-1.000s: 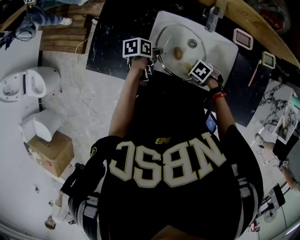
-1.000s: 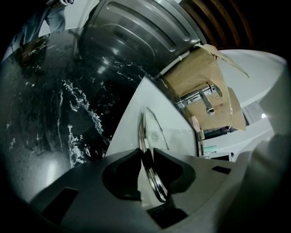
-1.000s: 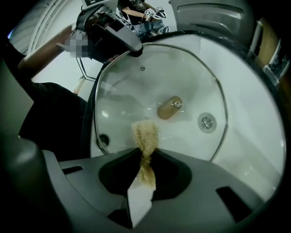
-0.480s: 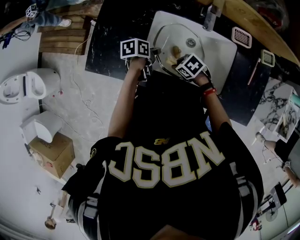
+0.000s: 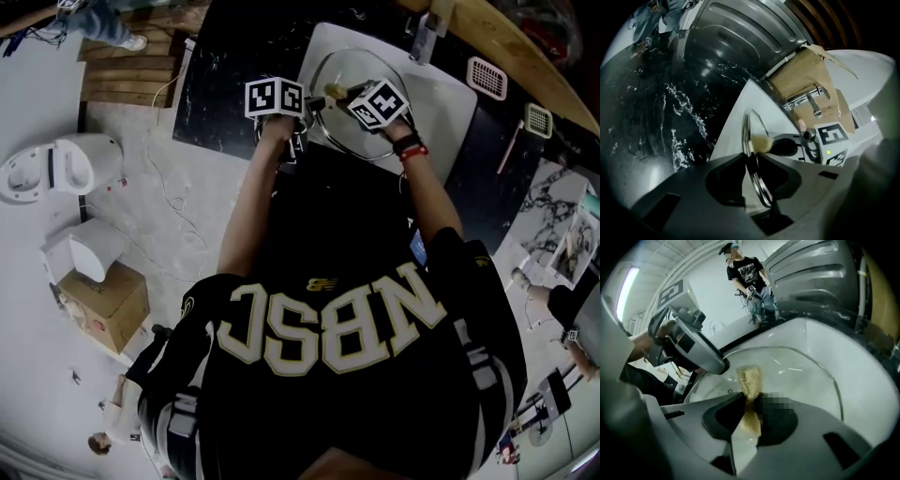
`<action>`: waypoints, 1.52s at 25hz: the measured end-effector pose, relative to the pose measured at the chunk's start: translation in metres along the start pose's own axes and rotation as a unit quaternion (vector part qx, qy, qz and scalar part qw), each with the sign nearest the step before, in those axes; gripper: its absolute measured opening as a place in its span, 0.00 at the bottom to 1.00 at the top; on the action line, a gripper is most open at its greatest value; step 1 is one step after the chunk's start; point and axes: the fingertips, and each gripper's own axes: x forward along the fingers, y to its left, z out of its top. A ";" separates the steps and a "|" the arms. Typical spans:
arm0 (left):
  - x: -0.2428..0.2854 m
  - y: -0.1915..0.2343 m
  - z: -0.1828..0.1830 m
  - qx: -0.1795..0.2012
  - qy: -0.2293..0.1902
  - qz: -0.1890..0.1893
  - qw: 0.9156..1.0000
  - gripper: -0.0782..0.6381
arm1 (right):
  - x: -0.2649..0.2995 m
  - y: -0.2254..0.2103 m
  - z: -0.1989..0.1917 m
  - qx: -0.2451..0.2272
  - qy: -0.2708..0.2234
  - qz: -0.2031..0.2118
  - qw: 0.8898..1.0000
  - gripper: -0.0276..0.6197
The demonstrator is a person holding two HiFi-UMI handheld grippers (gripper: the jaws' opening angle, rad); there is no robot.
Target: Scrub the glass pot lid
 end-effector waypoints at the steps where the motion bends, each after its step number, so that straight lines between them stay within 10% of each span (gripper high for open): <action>1: 0.000 0.000 0.000 0.000 0.000 -0.001 1.000 0.25 | 0.001 -0.005 0.002 0.009 -0.011 0.009 1.000 0.17; 10: 0.000 -0.001 0.000 0.000 0.001 -0.003 1.000 0.25 | 0.000 -0.063 0.017 0.153 -0.153 0.049 0.975 0.18; 15: 0.000 -0.001 -0.001 -0.001 0.002 -0.004 1.000 0.25 | -0.005 -0.100 0.007 0.189 -0.187 0.002 0.964 0.18; 28: 0.001 -0.001 -0.001 -0.001 0.006 -0.007 1.000 0.25 | -0.027 -0.133 -0.090 0.120 -0.008 -0.156 0.980 0.19; 38: 0.001 -0.001 -0.002 0.002 0.006 -0.010 1.000 0.25 | -0.036 -0.066 -0.134 0.019 0.100 -0.141 0.985 0.19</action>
